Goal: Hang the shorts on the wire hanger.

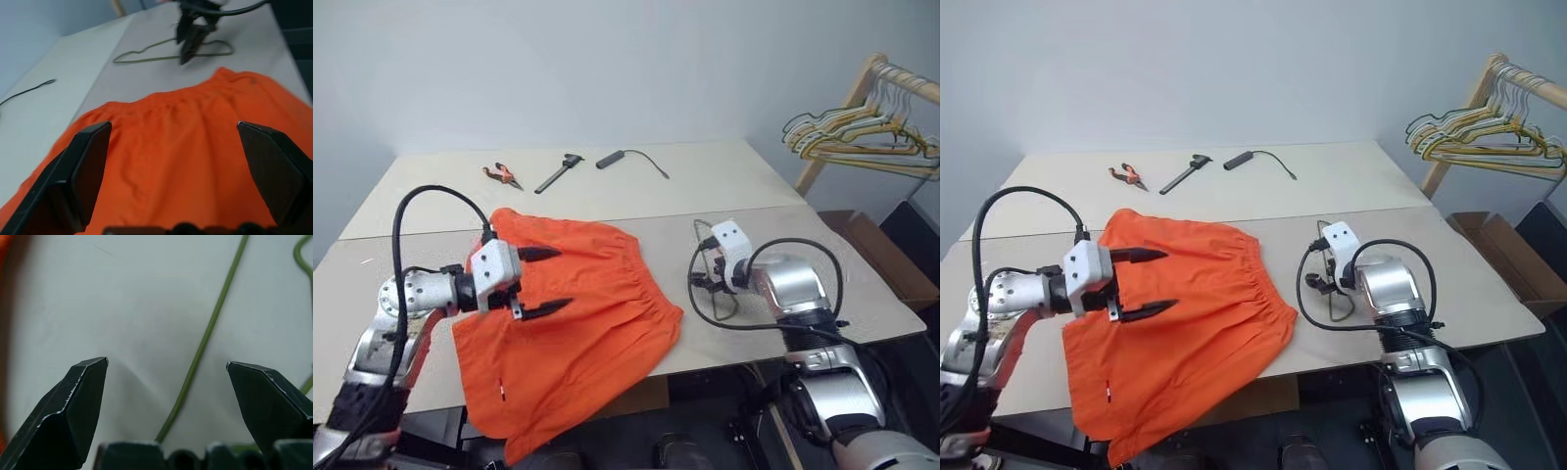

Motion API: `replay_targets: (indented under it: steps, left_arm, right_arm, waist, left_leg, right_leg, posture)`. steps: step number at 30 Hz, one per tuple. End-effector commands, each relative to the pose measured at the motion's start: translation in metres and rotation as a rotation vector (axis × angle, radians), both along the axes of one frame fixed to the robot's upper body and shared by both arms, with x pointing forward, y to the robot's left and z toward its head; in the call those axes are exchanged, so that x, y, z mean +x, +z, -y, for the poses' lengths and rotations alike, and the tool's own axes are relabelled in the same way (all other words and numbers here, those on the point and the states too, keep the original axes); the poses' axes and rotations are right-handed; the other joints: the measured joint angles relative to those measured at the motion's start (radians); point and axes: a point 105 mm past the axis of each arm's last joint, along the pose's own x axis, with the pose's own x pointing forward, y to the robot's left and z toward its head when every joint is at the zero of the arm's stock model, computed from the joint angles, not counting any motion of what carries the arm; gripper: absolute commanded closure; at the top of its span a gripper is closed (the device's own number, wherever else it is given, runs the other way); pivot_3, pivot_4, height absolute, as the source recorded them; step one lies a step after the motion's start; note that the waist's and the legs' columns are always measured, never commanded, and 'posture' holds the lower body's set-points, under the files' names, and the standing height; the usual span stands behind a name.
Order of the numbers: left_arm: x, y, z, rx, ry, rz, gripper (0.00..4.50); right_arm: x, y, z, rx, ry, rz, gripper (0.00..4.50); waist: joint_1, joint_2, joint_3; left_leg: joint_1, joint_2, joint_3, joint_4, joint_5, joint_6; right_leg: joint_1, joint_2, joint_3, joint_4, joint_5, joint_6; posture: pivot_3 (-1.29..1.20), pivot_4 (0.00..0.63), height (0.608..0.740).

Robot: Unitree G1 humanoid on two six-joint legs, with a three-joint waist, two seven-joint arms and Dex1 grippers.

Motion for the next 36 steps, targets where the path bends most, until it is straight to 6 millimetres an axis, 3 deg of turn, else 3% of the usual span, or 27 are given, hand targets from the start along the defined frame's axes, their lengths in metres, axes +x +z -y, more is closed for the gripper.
replay_targets:
  steps: [1,5,8,14,19,26,28,31,34,36]
  left_arm:
    - [-0.019,0.011,0.008,0.020,-0.095,0.000,0.04]
    - [-0.021,0.014,0.011,0.030,-0.092,0.021,0.04]
    - [-0.023,0.015,0.014,0.032,-0.101,0.028,0.00]
    - [-0.020,0.018,0.020,0.038,-0.082,0.078,0.00]
    - [-0.021,0.019,0.021,0.042,-0.099,0.081,0.00]
    - [-0.015,0.020,0.026,0.037,-0.083,0.111,0.00]
    - [-0.006,0.026,0.028,-0.029,-0.023,0.111,0.00]
    - [0.012,0.029,0.028,-0.145,0.110,0.018,0.00]
    - [0.016,0.028,0.033,-0.291,0.164,-0.089,0.00]
    - [0.034,0.031,0.034,-0.459,0.279,-0.202,0.00]
  right_arm:
    - [0.013,0.010,0.000,0.008,-0.041,0.065,0.00]
    - [0.011,-0.011,-0.006,-0.013,-0.041,0.020,0.00]
    - [0.011,-0.019,-0.006,-0.011,-0.079,-0.001,0.55]
    - [0.008,-0.041,0.004,0.005,-0.152,-0.067,2.63]
    - [0.008,-0.048,0.010,-0.009,-0.172,-0.077,4.38]
    - [0.008,-0.048,0.015,-0.059,-0.168,-0.050,4.49]
    - [0.014,-0.037,0.014,-0.063,-0.161,0.025,4.49]
    - [0.025,0.001,0.008,-0.081,-0.110,0.256,4.49]
    - [0.023,0.035,-0.001,-0.116,-0.014,0.441,4.49]
    - [0.017,0.061,-0.013,-0.066,0.058,0.572,4.49]
  waist:
    - [-0.002,0.001,0.000]
    - [-0.002,0.001,0.000]
    - [-0.006,0.001,0.000]
    - [-0.003,0.000,-0.002]
    - [-0.004,-0.001,-0.003]
    - [-0.003,0.000,-0.004]
    - [-0.001,-0.001,-0.005]
    - [0.001,-0.002,-0.006]
    - [-0.002,0.008,0.000]
    - [-0.001,0.008,-0.001]
  left_leg:
    - [0.000,0.000,0.000,0.000,0.000,0.000]
    - [0.001,0.000,0.000,-0.001,0.000,0.000]
    - [0.004,0.000,0.000,-0.001,0.000,0.000]
    - [0.010,0.000,0.001,-0.003,0.000,0.000]
    - [0.019,0.000,0.002,-0.005,0.000,0.000]
    - [0.020,0.000,0.001,-0.005,0.000,0.001]
    - [0.020,0.000,0.001,-0.005,0.000,0.001]
    - [0.019,0.000,-0.001,-0.004,0.000,0.001]
    - [0.016,-0.001,-0.001,-0.005,-0.001,0.002]
    - [0.008,-0.001,0.000,-0.005,-0.001,0.002]
  right_leg:
    - [0.000,0.000,0.000,0.000,0.000,0.000]
    - [0.000,0.001,0.001,0.000,0.000,0.000]
    - [0.004,0.001,0.001,-0.001,0.000,0.000]
    - [0.009,0.001,0.002,-0.002,0.000,0.001]
    - [0.018,0.001,0.002,-0.005,-0.001,0.001]
    - [0.020,0.001,0.002,-0.005,-0.001,0.001]
    - [0.020,0.001,0.001,-0.006,-0.001,0.001]
    - [0.020,0.001,0.001,-0.006,-0.001,0.002]
    - [0.016,0.000,0.004,-0.006,-0.001,0.005]
    - [0.006,0.000,0.006,-0.003,-0.002,0.005]
  posture:
    - [-0.01,0.000,0.740]
    - [-0.01,0.000,0.740]
    - [0.00,0.000,0.740]
    - [0.00,0.000,0.740]
    - [0.00,0.000,0.740]
    - [-0.01,0.000,0.740]
    - [-0.01,0.000,0.740]
    - [-0.01,0.000,0.740]
    - [-0.01,0.000,0.740]
    - [-0.01,0.000,0.740]
